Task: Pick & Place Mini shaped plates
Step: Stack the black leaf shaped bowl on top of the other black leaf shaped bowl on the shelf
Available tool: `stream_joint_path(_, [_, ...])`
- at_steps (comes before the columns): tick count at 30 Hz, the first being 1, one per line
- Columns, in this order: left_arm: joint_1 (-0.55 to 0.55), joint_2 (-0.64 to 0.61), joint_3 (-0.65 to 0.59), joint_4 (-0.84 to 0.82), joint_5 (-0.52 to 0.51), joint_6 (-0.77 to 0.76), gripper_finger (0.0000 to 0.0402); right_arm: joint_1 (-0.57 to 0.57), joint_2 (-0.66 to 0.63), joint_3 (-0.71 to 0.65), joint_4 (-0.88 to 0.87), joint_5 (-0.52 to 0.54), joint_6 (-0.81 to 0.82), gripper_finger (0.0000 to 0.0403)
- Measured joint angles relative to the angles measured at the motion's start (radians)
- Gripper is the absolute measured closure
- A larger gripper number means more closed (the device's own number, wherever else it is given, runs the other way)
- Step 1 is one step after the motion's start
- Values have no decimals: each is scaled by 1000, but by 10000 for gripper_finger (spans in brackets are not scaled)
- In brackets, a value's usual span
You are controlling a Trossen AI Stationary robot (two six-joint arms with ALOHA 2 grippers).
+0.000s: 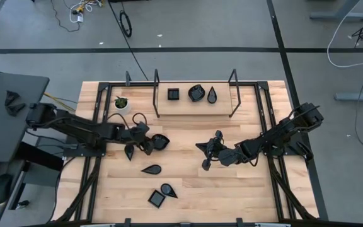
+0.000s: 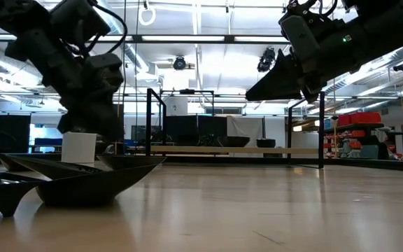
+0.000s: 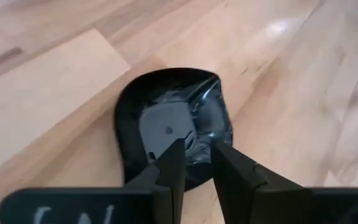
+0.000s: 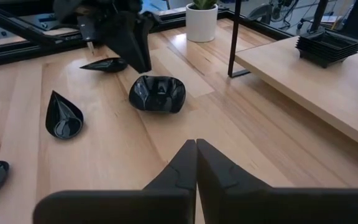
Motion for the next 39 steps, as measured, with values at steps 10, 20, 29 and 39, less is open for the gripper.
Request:
stream_joint_path(10, [38, -68, 0, -381, -76, -40, 394, 0, 0, 0, 0, 0, 0, 395])
stream_joint_path(20, [-3, 121, 0, -47, -48, -28, 395, -1, 0, 0, 4, 1, 0, 395])
stream_joint_path(29, [-42, 389, 11, 491, 71, -27, 395, -1, 0, 0, 1, 1, 0, 395])
stream_joint_path(39, [-44, 513, 151, 496, 104, 127, 395, -2, -1, 0, 25, -53, 6, 395])
